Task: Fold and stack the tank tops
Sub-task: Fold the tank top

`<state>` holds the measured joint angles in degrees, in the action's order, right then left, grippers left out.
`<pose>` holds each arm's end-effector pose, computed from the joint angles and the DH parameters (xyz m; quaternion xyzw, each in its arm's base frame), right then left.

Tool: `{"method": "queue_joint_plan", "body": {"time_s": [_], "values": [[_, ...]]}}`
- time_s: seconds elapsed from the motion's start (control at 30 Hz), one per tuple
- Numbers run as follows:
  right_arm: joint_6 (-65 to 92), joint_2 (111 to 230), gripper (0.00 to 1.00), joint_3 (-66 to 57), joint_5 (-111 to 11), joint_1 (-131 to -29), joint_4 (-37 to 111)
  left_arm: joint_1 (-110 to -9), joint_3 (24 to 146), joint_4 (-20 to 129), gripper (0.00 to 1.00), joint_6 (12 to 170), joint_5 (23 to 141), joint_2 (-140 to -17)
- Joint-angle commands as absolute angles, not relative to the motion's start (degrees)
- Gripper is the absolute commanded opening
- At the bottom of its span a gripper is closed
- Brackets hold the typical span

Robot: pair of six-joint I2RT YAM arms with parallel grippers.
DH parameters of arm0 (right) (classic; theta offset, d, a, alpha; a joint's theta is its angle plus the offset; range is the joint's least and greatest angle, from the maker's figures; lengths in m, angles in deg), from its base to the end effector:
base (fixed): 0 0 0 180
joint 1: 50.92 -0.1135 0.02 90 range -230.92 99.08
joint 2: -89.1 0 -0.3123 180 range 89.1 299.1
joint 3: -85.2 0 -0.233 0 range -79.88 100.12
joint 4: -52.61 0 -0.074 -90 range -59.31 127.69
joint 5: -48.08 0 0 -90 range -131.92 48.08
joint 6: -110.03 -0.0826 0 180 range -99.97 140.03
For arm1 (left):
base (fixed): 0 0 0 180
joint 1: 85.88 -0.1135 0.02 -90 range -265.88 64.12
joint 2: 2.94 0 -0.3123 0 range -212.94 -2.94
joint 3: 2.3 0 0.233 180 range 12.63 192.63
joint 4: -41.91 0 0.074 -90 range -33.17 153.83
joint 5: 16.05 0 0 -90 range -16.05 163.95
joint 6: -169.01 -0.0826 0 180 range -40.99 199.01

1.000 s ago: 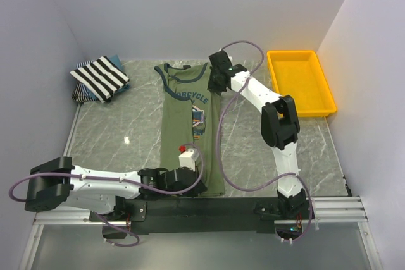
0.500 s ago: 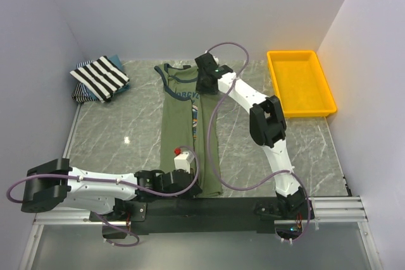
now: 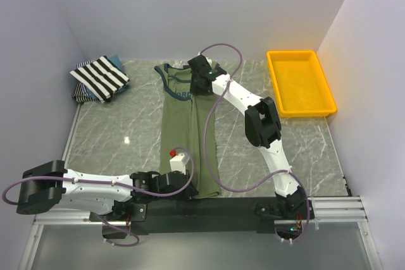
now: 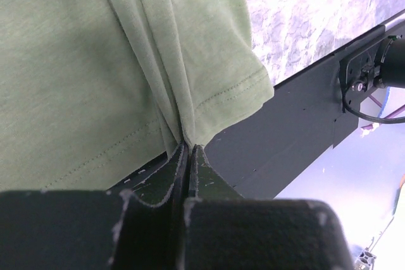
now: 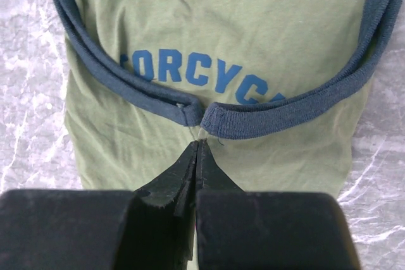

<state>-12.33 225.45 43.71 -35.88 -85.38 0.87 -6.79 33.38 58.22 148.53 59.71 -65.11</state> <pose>0.4832 0.3210 0.2190 0.0010 0.9373 0.1487 0.3152 0.0570 -0.1884 0.1811 0.0264 0.9103 -0.3517 0.2168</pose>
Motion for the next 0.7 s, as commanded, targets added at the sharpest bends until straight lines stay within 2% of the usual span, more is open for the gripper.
{"method": "queue_joint_plan", "body": {"time_s": [0.0, 0.23, 0.33, 0.37, 0.43, 0.5, 0.53, 0.6, 0.63, 0.67], "values": [[-12.7, 227.3, 0.00, 46.8, -33.8, -86.1, 5.0, -6.5, 32.6, 58.3, 0.01, 150.0, 62.2, -63.9], [-12.5, 228.6, 0.01, 46.7, -34.2, -86.7, 5.9, -6.3, 32.1, 58.8, 0.01, 150.6, 62.2, -63.9], [-12.4, 228.8, 0.07, 45.8, -34.9, -87.0, 6.7, -6.2, 32.0, 59.4, 0.01, 150.9, 62.1, -63.8], [-12.2, 228.4, 0.13, 45.5, -34.9, -86.9, 7.2, -6.2, 32.0, 59.6, 0.01, 151.1, 62.0, -63.6], [-12.0, 227.7, 0.20, 44.6, -35.1, -87.0, 7.9, -6.1, 32.4, 61.0, 0.01, 151.3, 61.4, -62.8], [-11.3, 226.4, 0.29, 43.8, -35.1, -87.1, 8.9, -6.1, 32.7, 62.9, 0.06, 151.8, 60.9, -61.6], [-10.8, 225.5, 0.35, 43.7, -35.2, -87.1, 9.4, -6.1, 33.1, 63.7, 0.14, 152.3, 60.2, -61.1], [-10.2, 224.7, 0.39, 43.8, -35.0, -87.1, 9.5, -6.1, 33.5, 65.2, 0.25, 152.7, 59.5, -59.8], [-9.9, 224.3, 0.41, 43.8, -35.2, -87.1, 9.6, -6.1, 33.7, 66.6, 0.38, 153.2, 59.0, -59.4], [-9.4, 223.3, 0.43, 43.7, -35.2, -87.1, 9.8, -6.1, 33.9, 67.9, 0.42, 153.5, 58.5, -58.2]]}}
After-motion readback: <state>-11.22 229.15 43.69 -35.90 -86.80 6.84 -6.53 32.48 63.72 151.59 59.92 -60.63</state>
